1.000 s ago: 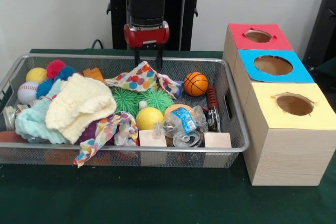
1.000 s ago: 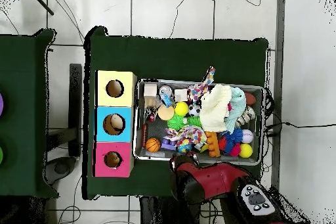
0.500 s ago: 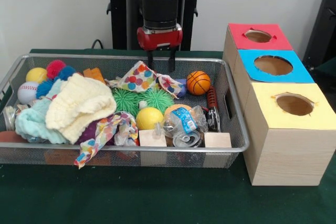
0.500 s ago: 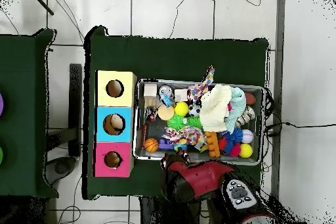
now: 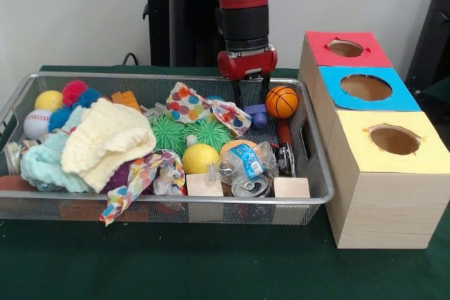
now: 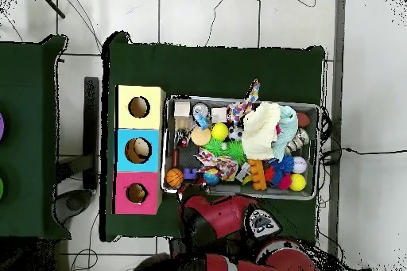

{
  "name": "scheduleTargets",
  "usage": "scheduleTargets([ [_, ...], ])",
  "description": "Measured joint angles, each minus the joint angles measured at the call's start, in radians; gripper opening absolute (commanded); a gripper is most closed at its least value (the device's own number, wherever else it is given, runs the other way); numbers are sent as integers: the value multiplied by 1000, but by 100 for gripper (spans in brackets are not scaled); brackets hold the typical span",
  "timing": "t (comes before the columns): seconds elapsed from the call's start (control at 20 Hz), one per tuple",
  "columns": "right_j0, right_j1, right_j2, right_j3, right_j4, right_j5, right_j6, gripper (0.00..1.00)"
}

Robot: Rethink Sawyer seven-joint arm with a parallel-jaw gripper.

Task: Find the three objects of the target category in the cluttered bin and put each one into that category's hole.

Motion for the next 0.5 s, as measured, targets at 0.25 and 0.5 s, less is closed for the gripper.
scheduleTargets([
  [0.25,29,24,-49,12,52,-94,0,100],
  [0.5,59,34,-85,31,114,-145,0,100],
])
